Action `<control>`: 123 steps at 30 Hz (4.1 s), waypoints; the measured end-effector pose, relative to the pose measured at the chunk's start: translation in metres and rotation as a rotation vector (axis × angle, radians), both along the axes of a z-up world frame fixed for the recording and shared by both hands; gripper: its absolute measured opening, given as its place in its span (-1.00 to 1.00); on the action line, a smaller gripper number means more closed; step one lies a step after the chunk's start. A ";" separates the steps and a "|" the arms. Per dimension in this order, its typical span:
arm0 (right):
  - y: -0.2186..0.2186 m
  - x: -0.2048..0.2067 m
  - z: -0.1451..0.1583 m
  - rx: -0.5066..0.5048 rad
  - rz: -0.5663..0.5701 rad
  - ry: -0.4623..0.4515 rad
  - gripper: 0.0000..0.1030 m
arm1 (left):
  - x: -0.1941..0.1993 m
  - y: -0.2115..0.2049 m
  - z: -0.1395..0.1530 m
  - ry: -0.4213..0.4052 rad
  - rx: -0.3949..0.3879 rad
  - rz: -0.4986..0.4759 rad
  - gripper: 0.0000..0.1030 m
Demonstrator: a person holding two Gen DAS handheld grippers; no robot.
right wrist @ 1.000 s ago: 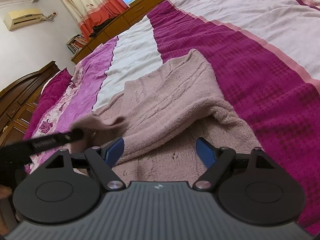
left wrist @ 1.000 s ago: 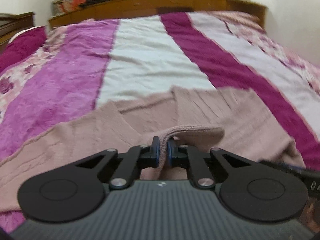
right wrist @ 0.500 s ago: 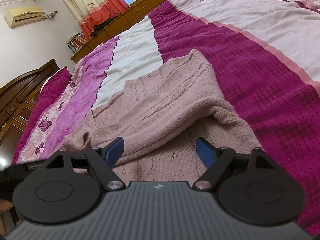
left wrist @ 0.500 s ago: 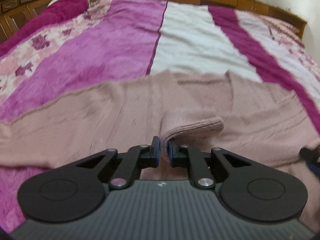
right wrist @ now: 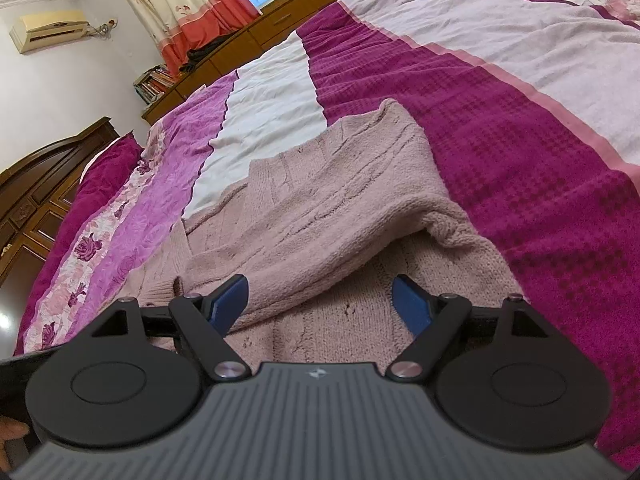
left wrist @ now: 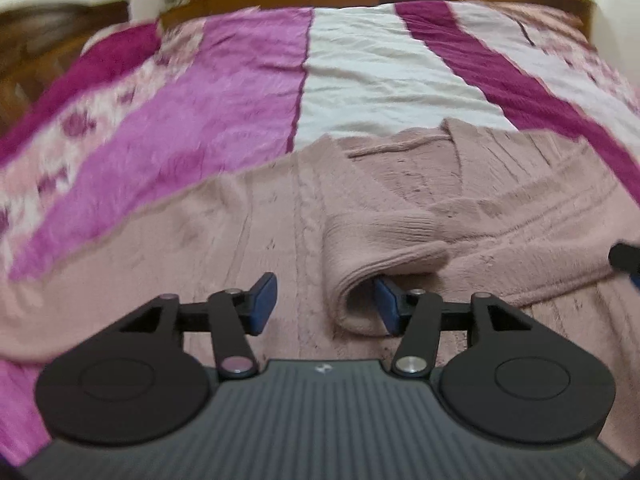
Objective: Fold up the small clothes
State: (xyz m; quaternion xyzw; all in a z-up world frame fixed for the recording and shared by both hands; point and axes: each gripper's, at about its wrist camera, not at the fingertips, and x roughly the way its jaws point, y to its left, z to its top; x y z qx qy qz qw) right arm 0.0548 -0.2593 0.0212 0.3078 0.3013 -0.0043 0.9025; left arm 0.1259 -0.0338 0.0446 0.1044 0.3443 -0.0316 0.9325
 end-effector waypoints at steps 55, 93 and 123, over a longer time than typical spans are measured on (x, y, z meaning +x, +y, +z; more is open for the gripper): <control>-0.038 -0.012 0.011 0.292 -0.121 -0.069 0.63 | 0.011 0.093 -0.005 0.056 -0.218 0.196 -0.59; -0.008 0.175 0.019 -0.137 -0.146 0.299 -0.90 | 0.047 0.106 -0.017 0.072 -0.289 0.157 -0.63; -0.007 0.202 0.026 -0.260 -0.027 0.418 -0.58 | 0.054 0.109 -0.018 0.056 -0.251 0.132 -0.68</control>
